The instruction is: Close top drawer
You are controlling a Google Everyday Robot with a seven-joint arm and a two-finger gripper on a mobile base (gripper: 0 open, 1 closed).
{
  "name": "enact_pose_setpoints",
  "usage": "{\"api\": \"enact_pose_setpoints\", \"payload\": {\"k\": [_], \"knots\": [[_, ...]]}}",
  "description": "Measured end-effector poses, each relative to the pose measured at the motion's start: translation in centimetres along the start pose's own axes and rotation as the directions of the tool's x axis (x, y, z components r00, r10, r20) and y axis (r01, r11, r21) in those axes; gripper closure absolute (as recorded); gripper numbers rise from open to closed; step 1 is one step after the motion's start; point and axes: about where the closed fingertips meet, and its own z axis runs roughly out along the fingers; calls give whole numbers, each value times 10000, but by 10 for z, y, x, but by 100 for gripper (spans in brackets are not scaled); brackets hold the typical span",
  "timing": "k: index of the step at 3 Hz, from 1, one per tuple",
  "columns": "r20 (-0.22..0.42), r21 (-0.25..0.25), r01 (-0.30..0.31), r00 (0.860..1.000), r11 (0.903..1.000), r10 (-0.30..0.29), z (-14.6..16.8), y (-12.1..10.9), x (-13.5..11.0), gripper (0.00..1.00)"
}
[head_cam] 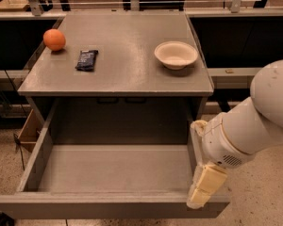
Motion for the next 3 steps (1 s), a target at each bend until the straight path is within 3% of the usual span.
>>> {"api": "enact_pose_setpoints", "payload": {"k": [1, 3], "knots": [[318, -52, -36, 9995, 10000, 38, 16, 11, -4, 0], [1255, -162, -300, 9916, 9994, 317, 103, 41, -24, 0]]}}
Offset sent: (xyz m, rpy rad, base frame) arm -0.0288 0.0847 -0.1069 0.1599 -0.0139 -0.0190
